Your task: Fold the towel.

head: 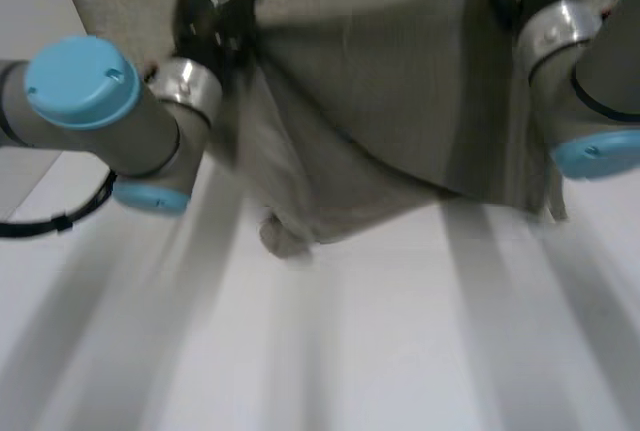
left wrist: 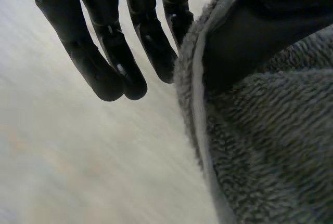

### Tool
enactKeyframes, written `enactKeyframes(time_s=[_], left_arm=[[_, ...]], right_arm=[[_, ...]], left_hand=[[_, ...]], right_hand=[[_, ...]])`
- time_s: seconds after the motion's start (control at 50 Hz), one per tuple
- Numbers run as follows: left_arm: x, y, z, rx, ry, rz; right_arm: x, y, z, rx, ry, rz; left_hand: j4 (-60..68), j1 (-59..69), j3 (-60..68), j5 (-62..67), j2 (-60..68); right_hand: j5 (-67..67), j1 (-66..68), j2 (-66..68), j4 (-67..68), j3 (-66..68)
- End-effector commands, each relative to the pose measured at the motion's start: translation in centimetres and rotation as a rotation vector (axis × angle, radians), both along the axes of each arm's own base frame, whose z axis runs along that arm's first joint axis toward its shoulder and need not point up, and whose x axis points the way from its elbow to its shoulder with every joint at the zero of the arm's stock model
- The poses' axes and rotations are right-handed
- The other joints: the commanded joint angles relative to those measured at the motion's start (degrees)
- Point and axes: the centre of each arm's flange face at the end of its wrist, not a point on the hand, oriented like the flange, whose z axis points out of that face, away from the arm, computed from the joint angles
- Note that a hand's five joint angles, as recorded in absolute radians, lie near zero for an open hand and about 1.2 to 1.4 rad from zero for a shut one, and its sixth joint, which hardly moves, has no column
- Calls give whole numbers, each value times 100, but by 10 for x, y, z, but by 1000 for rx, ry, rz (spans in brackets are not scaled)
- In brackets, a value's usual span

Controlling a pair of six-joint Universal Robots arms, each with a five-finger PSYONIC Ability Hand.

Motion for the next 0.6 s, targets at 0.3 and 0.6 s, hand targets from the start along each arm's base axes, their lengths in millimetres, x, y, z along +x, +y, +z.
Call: enactKeyframes(time_s=[0.3,0.6], left_arm=[[48,30,-69,360,-97,-42],[77,107,-134,531,-395,-57]], right_arm=[[0,50,-98,442,111,250],[-63,92,-151,748,136,62]], left_hand=[[-707,-383,-844,-1556,-697],[-905,-581,-1041,-1753,-895]], right_hand=[[305,313,478,323,347],[305,313,478,323,347]])
